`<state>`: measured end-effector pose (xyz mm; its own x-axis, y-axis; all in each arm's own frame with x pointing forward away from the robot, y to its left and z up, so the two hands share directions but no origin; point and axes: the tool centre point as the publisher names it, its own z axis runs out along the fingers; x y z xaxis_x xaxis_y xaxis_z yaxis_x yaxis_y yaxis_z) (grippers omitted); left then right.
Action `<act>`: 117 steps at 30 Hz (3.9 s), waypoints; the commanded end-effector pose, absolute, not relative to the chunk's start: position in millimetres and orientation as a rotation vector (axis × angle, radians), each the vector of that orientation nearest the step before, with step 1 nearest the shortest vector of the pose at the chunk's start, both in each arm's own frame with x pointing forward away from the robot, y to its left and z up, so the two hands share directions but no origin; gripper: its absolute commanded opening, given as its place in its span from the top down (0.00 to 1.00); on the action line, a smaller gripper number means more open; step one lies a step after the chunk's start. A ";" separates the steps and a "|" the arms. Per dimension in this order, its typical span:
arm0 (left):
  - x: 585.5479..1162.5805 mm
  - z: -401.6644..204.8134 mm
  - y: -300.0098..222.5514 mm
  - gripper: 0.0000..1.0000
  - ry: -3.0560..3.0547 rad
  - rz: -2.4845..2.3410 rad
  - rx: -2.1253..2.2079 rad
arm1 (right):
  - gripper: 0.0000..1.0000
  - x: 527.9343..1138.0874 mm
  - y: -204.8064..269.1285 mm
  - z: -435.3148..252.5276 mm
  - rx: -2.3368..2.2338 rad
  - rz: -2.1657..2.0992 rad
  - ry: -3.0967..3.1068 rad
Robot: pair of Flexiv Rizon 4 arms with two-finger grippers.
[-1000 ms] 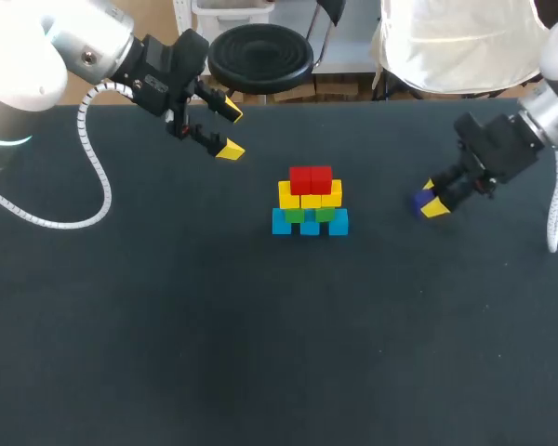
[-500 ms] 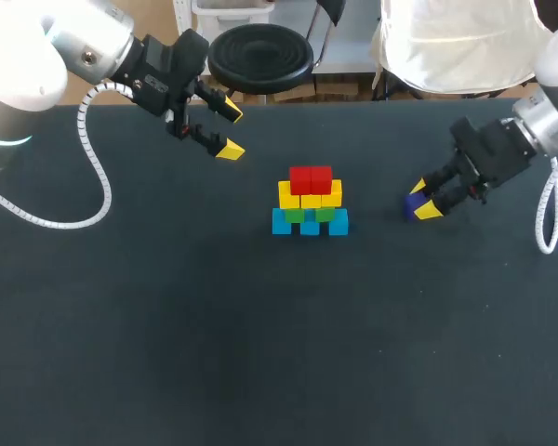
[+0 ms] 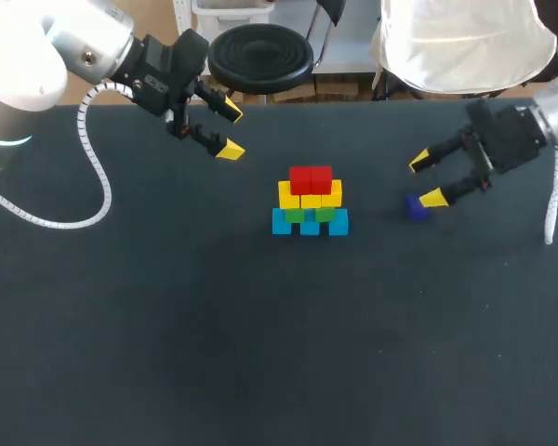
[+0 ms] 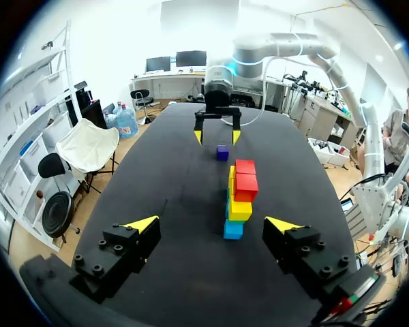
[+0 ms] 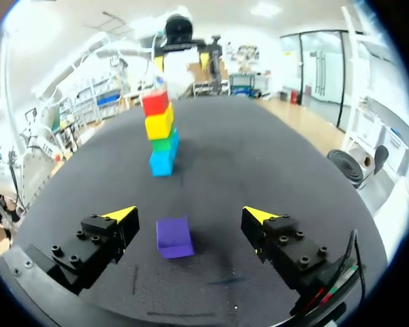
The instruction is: Place the blue cubes, place green cubes on the blue cubes, place the yellow cubes on the green cubes, then place the red cubes on the yellow cubes, and place purple cube on the red cubes.
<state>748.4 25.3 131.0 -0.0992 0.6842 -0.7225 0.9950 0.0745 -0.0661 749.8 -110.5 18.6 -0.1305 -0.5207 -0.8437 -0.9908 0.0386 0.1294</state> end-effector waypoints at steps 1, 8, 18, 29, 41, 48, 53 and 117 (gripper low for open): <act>749.5 130.9 25.2 0.00 1.840 -0.784 1.663 | 0.00 754.6 -118.0 14.0 -1.466 1.052 1.650; 749.5 130.9 25.2 0.00 1.840 -0.784 1.663 | 0.00 754.2 -120.2 7.8 -1.526 1.153 1.612; 749.5 130.9 25.2 0.00 1.840 -0.784 1.663 | 0.00 755.4 -125.5 7.8 -1.611 1.187 1.569; 749.5 130.9 25.2 0.00 1.840 -0.784 1.663 | 0.00 757.7 -115.1 -6.7 -1.659 1.135 1.609; 749.5 130.9 25.2 0.00 1.840 -0.784 1.663 | 0.00 760.7 -111.8 -14.8 -1.664 1.099 1.643; 749.5 130.9 25.2 0.00 1.840 -0.784 1.663 | 0.00 749.9 -124.0 -7.3 -1.703 1.146 1.576; 749.5 130.9 25.2 0.00 1.840 -0.784 1.663 | 0.00 756.7 -125.5 -3.8 -1.751 1.143 1.551; 749.5 130.9 25.2 0.00 1.840 -0.784 1.663 | 0.00 747.7 -111.8 10.0 -1.844 1.109 1.520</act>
